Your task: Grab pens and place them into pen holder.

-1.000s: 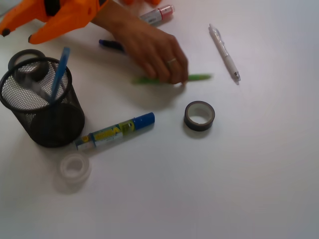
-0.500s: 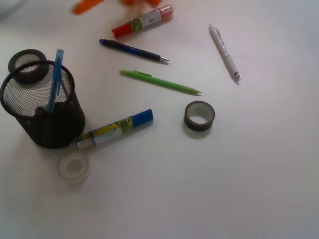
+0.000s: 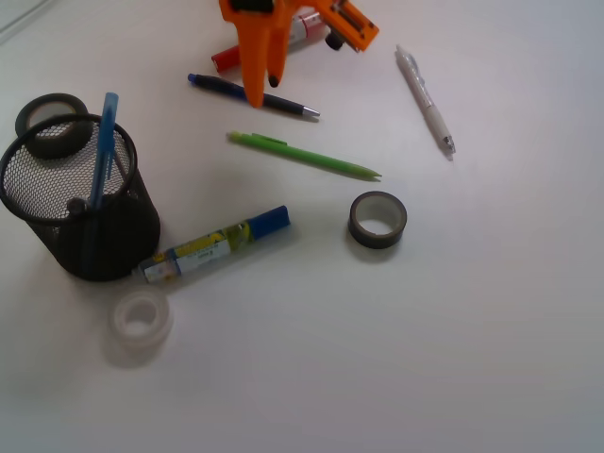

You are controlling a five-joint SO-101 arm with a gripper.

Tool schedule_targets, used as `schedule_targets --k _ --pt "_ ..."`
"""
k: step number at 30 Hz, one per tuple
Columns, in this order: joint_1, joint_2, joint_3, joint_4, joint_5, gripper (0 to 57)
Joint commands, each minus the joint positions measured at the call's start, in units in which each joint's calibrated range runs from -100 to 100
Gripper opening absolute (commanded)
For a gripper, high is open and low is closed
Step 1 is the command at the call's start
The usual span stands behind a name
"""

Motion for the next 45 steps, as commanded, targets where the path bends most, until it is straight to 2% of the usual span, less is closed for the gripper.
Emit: schedule_targets --k 1,17,23,27,30,35,39,45 --pt "-0.88 4.49 -2.11 0.35 0.2 19.6" --pt "-1.71 23.62 -10.9 -3.06 -0.44 19.1" --pt "-1.18 32.29 -15.97 -3.58 -0.44 8.3" --pt "-1.18 35.94 -20.77 -0.44 -0.49 5.9" --pt "-1.11 36.28 -21.4 -0.61 -1.03 0.2" --pt "-1.11 26.93 -25.75 -0.52 -2.54 0.4" --pt "-0.21 14.1 -29.28 -1.66 -7.57 0.4" --pt "2.4 0.24 -21.77 -27.47 -16.31 0.3"
